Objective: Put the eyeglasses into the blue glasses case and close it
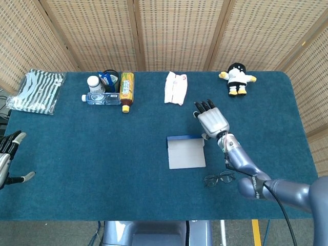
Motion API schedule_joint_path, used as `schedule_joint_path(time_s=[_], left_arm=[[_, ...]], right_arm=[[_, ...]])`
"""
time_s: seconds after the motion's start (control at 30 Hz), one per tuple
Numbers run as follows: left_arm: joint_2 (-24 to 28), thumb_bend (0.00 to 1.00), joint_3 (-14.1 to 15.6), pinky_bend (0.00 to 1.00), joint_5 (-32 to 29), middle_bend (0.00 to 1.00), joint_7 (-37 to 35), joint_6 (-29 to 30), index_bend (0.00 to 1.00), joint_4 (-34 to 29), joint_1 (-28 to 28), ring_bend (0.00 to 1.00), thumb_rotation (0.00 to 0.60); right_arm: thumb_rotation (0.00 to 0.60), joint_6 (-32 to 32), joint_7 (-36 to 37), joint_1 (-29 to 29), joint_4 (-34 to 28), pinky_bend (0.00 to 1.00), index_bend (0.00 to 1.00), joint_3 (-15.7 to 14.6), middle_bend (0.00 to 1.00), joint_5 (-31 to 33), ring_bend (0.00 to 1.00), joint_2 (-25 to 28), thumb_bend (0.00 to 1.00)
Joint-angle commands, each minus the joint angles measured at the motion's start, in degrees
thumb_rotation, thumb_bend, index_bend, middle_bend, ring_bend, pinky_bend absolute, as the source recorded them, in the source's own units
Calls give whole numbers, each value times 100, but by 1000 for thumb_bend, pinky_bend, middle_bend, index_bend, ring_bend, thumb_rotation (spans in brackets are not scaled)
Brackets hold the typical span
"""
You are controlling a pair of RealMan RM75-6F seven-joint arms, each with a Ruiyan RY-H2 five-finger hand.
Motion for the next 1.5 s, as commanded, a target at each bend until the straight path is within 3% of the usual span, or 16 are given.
schedule_joint_path(time_s=[0.03,0.2,0.33,0.5,0.67,0.87,1.5], left_arm=[[23,0,22,0,63,0,-58,50,0,-3,26,0,600],[56,0,54,0,173,0,-175,130,0,6,65,0,600],[83,0,82,0,281,0,-275,203,0,23,93,0,600],[109,0,118,0,410,0,-351,345,0,24,156,0,600],[124,0,159,0,541,0,-346,462,0,-7,204,0,600],[128,0,199,0,650,0,-324,564,0,-37,250,0,600],[109,0,199,0,615,0,-286,527,0,-20,231,0,600]], right_arm=[[600,990,1140,-918,-748,0,248,-210,0,-1849,0,790,0],[600,1482,1652,-1555,-953,0,293,-741,0,-2967,0,1144,21],[600,1799,1776,-2026,-819,0,363,-1135,0,-3691,0,1190,191],[600,2074,1648,-2491,-359,0,419,-1344,1,-4199,0,920,250],[600,2113,1589,-2794,-51,0,428,-1275,1,-4247,0,601,258],[600,2053,1626,-2991,193,0,434,-1140,8,-4234,0,257,412],[600,1950,1653,-3316,1154,0,441,-1038,12,-4771,0,-622,424]])
